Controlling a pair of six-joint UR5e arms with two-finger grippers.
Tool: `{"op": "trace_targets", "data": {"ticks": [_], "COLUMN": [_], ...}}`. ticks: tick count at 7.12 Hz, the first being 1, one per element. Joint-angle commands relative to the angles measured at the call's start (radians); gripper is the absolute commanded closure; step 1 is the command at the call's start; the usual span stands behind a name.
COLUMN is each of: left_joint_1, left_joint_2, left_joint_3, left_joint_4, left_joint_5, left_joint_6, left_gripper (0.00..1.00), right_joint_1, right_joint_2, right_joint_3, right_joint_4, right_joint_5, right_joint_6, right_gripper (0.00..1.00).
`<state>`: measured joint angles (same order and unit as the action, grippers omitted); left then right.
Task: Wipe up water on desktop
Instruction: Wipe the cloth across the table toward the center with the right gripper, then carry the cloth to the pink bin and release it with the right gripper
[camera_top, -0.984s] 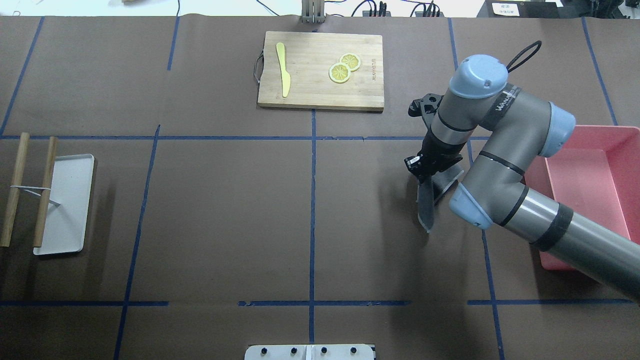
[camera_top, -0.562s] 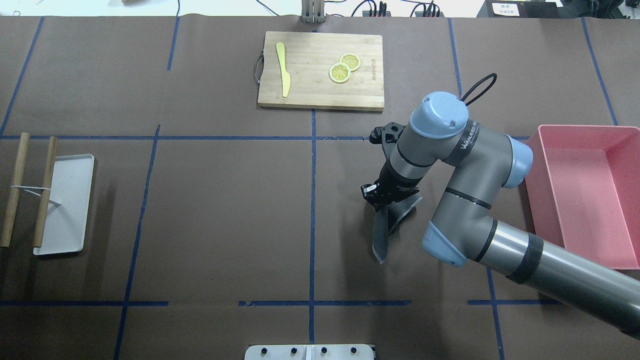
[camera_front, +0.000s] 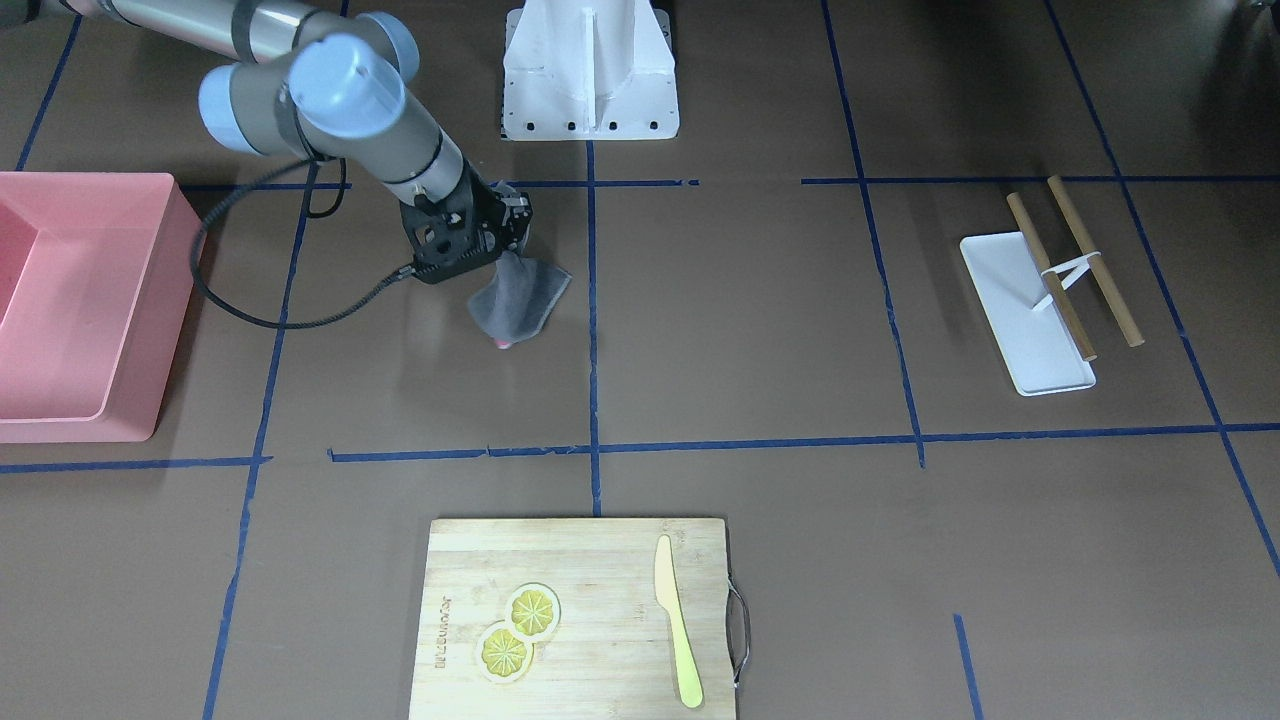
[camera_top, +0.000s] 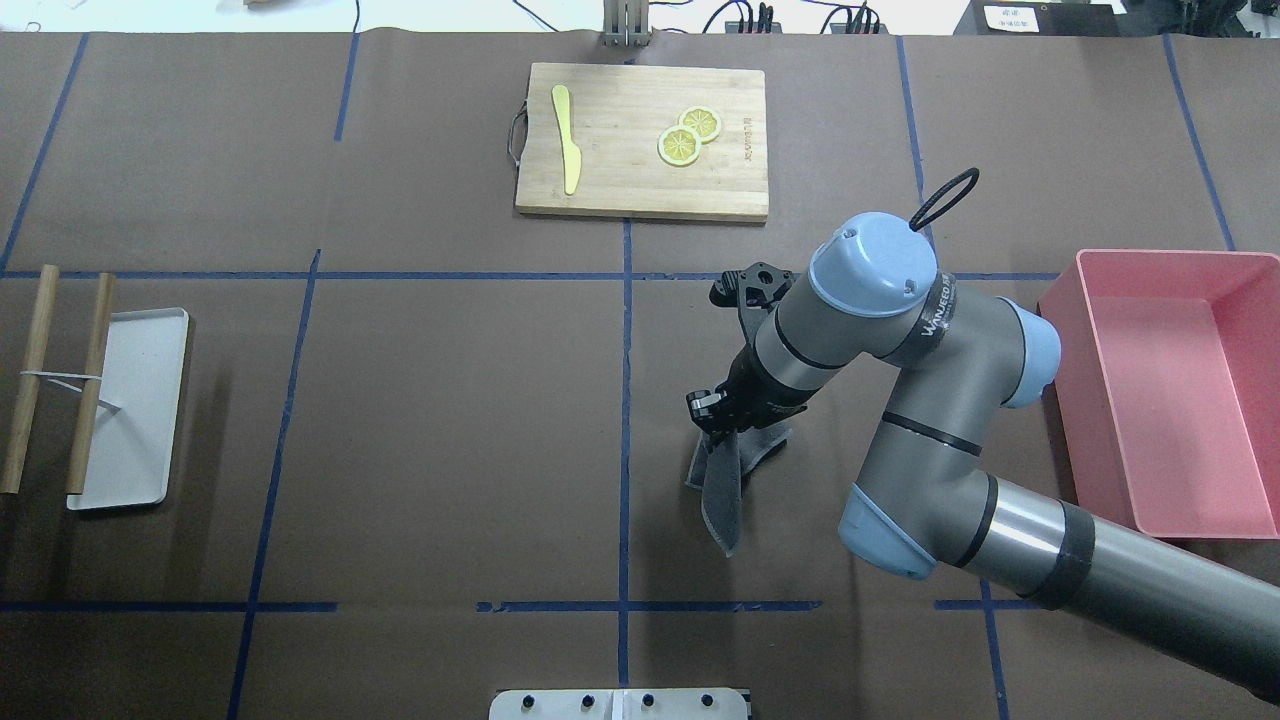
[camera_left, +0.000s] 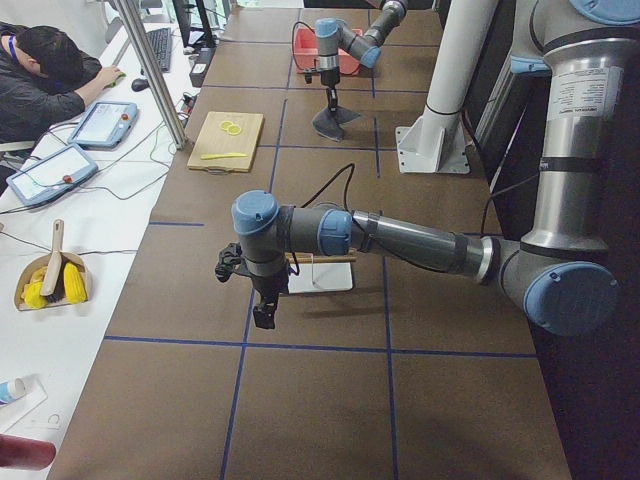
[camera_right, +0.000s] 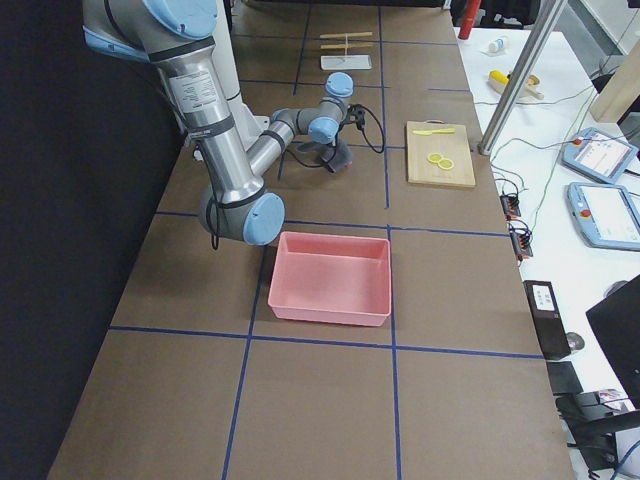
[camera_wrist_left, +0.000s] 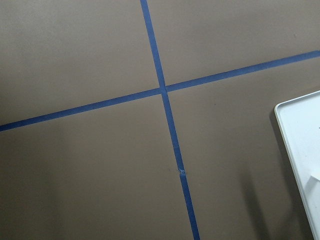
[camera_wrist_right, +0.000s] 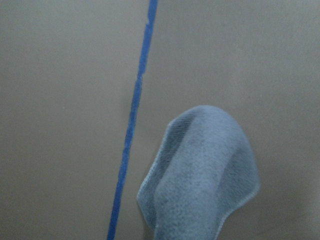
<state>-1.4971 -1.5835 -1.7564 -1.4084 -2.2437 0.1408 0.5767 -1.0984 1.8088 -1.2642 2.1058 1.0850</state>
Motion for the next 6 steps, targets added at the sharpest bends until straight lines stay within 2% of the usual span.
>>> {"op": "trace_targets", "data": {"ticks": [1, 2, 3, 4, 5, 6], "left_joint_1": [0.000, 0.000, 0.000, 0.000, 0.000, 0.000], "left_joint_2": [-0.003, -0.003, -0.003, -0.003, -0.003, -0.004], "left_joint_3": [0.000, -0.002, -0.002, 0.000, -0.002, -0.002], "left_joint_4": [0.000, 0.000, 0.000, 0.000, 0.000, 0.000], "left_joint_5": [0.000, 0.000, 0.000, 0.000, 0.000, -0.002], "left_joint_6": [-0.004, -0.004, -0.004, -0.004, -0.004, -0.004], "left_gripper": [0.00, 0.00, 0.00, 0.00, 0.00, 0.00], "right_joint_1": [0.079, 0.133, 0.205, 0.253, 0.291, 0.320], "right_joint_2": [-0.027, -0.044, -0.044, -0.047, -0.057, -0.113], "right_joint_3": [0.113, 0.156, 0.228, 0.285, 0.317, 0.380], "right_joint_4": [-0.006, -0.064, -0.251, -0.387, -0.497, -0.605], "right_joint_5": [-0.053, -0.044, -0.038, -0.032, -0.032, -0.030], "right_joint_6": [0.001, -0.002, -0.016, -0.029, -0.106, -0.241], "right_gripper": [0.95, 0.97, 0.97, 0.97, 0.97, 0.97]}}
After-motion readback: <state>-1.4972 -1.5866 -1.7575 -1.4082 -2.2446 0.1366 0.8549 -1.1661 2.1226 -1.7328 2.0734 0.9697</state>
